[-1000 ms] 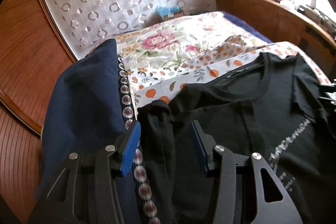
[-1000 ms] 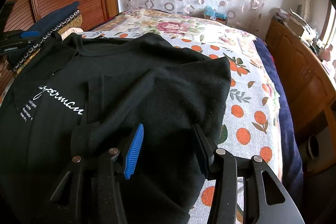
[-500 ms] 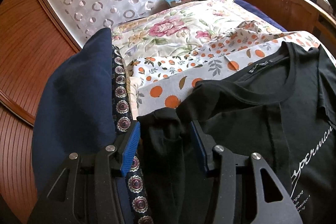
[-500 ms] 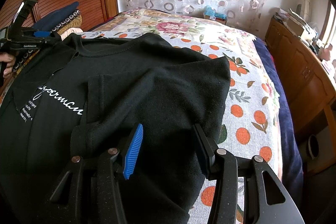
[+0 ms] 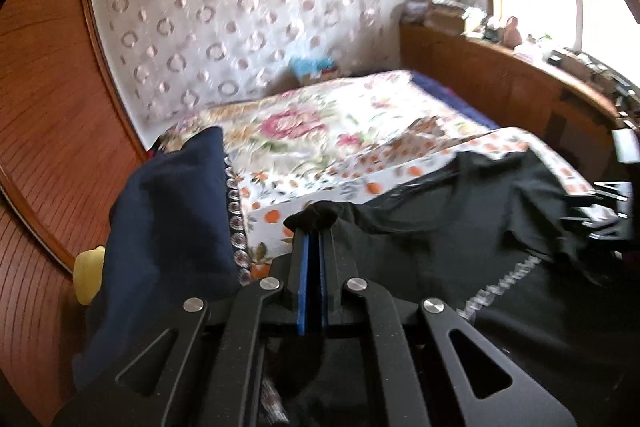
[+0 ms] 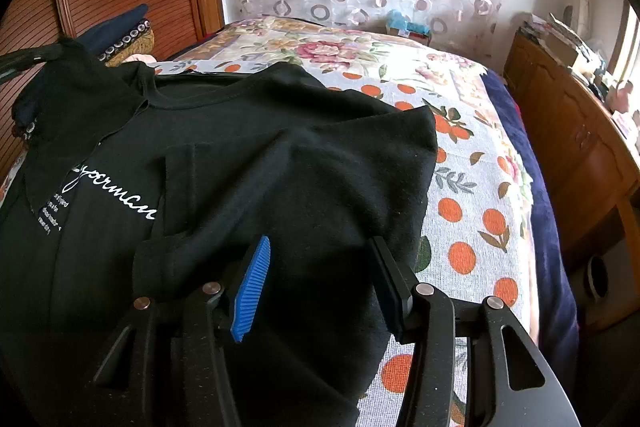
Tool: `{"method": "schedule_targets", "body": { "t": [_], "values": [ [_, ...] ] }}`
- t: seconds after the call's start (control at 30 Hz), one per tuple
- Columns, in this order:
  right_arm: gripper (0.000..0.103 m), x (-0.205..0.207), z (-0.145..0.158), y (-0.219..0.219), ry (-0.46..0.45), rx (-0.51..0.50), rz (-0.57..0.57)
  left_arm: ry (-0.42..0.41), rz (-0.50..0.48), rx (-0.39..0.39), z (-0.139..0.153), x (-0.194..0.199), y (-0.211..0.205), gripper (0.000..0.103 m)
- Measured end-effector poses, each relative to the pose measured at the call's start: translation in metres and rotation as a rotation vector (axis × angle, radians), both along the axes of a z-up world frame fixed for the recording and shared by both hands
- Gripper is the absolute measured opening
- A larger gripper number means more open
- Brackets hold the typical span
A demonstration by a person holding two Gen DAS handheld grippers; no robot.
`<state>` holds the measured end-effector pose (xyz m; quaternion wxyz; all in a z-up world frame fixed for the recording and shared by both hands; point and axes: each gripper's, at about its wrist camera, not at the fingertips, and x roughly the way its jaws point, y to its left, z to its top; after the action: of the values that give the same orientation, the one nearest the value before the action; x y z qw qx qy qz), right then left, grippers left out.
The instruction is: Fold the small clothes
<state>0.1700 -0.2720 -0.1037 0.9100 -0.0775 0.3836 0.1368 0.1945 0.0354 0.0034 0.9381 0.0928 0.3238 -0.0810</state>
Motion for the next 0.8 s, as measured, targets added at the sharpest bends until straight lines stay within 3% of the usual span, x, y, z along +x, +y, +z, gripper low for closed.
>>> {"method": "schedule_targets", "body": {
  "t": [0.2,0.43,0.7,0.8],
  "values": [
    [0.054,0.0,0.0,-0.001,0.0,0.0,-0.004,-0.031,-0.049,-0.06,-0.001,-0.038,-0.003,0.005],
    [0.054,0.011,0.014,-0.027,-0.021,0.083,-0.075,-0.027,-0.071,-0.114,-0.014,-0.065,-0.006,0.005],
    [0.054,0.076,0.004,-0.037,0.078,0.098,-0.161,-0.018,-0.069,-0.137,-0.024,-0.074,0.0,0.005],
    [0.054,0.095,0.005,-0.033,0.067,0.085,-0.19,-0.014,-0.062,-0.148,-0.026,-0.075,0.009,0.005]
  ]
}}
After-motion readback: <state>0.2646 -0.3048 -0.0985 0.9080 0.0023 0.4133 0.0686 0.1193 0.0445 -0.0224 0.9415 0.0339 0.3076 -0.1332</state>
